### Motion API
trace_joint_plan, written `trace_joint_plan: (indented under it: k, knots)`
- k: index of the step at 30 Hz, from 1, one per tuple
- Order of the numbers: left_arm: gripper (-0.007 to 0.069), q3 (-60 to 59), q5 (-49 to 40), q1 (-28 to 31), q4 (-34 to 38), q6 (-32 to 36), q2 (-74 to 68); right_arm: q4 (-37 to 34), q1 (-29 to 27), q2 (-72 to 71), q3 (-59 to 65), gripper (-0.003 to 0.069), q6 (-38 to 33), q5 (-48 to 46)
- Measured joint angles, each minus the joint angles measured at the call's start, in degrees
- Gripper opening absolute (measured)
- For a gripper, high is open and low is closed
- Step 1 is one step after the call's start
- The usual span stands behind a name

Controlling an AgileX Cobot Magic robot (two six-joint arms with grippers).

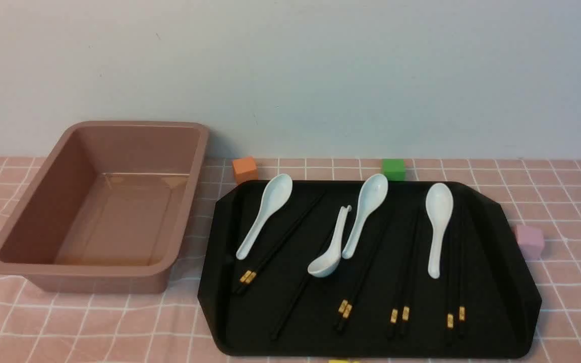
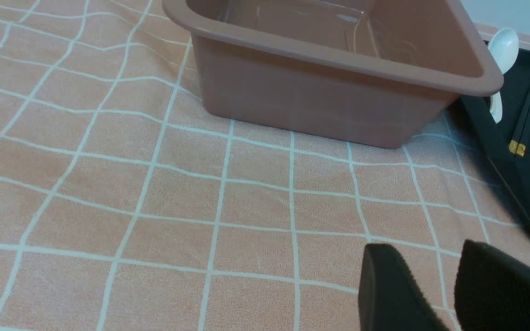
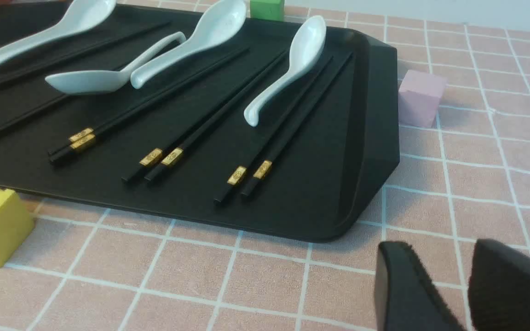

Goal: On pink tablecloth take chopsticks from black tray and put them in box.
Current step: 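Move the gripper over the chopsticks on the black tray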

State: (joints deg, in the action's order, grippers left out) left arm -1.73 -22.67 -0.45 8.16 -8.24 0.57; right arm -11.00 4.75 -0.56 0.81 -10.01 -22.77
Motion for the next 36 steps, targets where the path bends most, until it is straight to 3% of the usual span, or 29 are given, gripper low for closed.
trace_joint_plan:
  k: [30,33,36]
  knots:
    - [0.0239,0.0,0.0,0.0,0.0,0.0,0.0,-0.3,0.0,0.0,0.0,0.0240,0.0,0.1]
    - [0.0239,0.0,0.0,0.0,0.0,0.0,0.0,-3.2,0.0,0.0,0.3,0.0240,0.0,2.0]
    - [0.0239,0.0,0.0,0.0,0.0,0.0,0.0,-14.9,0.0,0.0,0.7,0.0240,2.1,9.3]
